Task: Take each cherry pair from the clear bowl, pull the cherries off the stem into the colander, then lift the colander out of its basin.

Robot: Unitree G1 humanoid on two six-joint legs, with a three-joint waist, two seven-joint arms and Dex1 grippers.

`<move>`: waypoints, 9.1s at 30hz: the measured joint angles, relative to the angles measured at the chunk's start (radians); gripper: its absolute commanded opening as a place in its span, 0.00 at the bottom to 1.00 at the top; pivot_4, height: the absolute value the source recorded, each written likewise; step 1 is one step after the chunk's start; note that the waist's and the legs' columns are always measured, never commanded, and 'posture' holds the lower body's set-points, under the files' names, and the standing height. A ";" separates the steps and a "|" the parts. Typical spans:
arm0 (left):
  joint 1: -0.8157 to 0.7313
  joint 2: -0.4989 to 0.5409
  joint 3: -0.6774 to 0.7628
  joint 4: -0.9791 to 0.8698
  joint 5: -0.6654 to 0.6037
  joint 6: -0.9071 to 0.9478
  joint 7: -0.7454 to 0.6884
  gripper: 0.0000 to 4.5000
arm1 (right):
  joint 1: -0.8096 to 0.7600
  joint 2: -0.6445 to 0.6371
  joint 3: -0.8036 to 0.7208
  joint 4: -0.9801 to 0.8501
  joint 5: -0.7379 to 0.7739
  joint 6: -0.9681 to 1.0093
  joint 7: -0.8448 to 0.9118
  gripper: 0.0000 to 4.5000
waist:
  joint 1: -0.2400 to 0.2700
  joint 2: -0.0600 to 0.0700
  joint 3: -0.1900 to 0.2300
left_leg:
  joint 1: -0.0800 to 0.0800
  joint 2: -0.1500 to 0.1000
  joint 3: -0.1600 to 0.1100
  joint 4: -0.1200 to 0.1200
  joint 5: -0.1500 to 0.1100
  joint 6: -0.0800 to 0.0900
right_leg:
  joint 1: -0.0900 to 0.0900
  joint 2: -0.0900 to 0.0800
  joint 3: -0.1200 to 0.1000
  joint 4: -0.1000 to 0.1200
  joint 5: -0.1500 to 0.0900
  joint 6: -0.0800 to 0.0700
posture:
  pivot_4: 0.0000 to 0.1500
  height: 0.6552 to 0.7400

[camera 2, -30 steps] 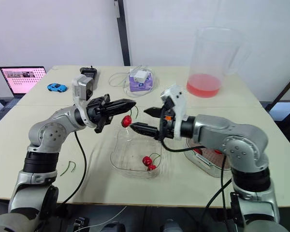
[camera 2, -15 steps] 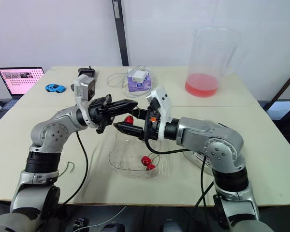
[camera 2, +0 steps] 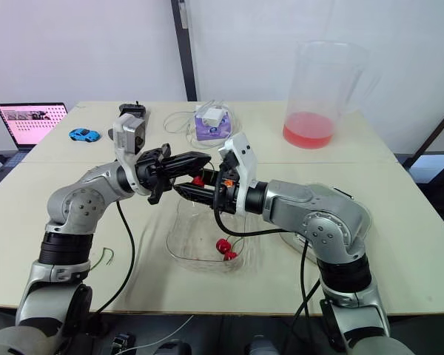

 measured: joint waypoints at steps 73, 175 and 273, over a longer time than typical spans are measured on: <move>0.265 0.499 0.136 -0.192 -0.055 0.173 -0.016 0.00 | -0.211 -0.701 -0.209 0.229 0.126 0.134 0.727 0.98 | 0.001 0.002 0.002 | 0.001 0.000 0.002 -0.001 -0.001 0.002 | 0.002 -0.001 0.001 -0.005 0.000 0.000 | 1.00 0.92; 0.578 0.522 0.202 -0.380 -0.039 0.019 0.014 1.00 | -0.509 -0.175 0.894 0.232 -0.612 0.291 0.520 0.20 | -0.025 0.005 0.004 | -0.001 0.001 0.001 -0.001 -0.001 0.001 | -0.006 0.000 0.001 0.006 -0.001 -0.001 | 1.00 0.92; 0.454 0.482 0.088 -0.272 0.048 -0.029 -0.077 1.00 | -0.406 -0.185 0.747 0.174 -0.667 0.352 0.458 0.31 | -0.025 0.004 0.004 | 0.000 0.001 0.000 -0.001 -0.001 0.001 | -0.005 0.000 0.000 0.007 -0.001 -0.002 | 1.00 0.92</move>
